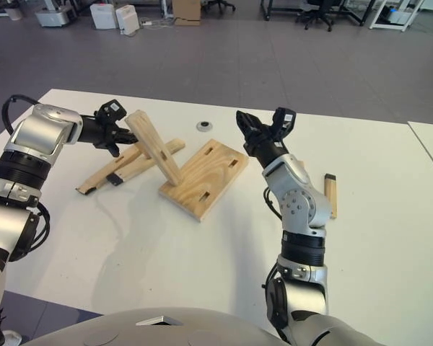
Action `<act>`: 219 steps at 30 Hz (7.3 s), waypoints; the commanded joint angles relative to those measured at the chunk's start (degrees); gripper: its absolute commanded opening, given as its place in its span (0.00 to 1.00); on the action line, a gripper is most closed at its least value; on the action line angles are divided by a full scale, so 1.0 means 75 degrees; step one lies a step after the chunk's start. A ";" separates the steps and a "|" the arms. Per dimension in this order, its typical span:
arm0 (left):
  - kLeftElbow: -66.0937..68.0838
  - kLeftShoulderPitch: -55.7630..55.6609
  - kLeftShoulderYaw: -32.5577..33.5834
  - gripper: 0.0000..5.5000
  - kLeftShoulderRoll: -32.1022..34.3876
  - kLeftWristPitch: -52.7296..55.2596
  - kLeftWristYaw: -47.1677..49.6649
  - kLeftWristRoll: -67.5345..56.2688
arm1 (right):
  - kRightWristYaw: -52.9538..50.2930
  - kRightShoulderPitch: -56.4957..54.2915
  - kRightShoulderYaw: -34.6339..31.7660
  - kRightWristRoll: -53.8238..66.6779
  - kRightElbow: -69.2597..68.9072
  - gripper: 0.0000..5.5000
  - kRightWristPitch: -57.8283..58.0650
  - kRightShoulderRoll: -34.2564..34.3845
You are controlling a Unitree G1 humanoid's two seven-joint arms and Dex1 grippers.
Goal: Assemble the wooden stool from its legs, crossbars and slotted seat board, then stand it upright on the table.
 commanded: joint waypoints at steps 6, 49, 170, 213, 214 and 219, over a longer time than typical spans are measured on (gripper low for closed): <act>0.2392 -0.1832 -0.0561 0.07 -0.0412 -0.1550 -0.1219 0.1306 | -0.0298 0.0147 0.0003 -0.0176 0.0285 0.27 -0.0039 0.0197; -0.0461 -0.0545 0.0758 0.28 0.0454 0.1411 -0.2887 0.0775 | -0.1028 0.0777 -0.0459 -0.0158 -0.0077 0.27 0.0003 0.0650; -0.6946 0.2883 0.5103 0.45 0.0210 -0.2161 0.2782 -0.2087 | -0.0266 -0.4234 -0.0660 0.3311 -0.0010 0.38 0.0082 -0.2160; -0.5658 0.4199 0.5583 0.45 -0.0108 -0.3329 0.3187 -0.2404 | 0.5476 0.2491 0.1796 -0.0935 -0.1146 0.38 -0.3353 -0.2437; -0.5677 0.4219 0.5583 0.45 -0.0123 -0.3324 0.3206 -0.2406 | 0.5523 0.2511 0.1776 -0.0958 -0.1058 0.38 -0.3406 -0.2469; -0.5831 0.4326 0.5550 0.45 -0.0231 -0.3295 0.3351 -0.2397 | 0.5697 0.2391 0.2103 -0.1223 -0.0602 0.38 -0.3308 -0.2712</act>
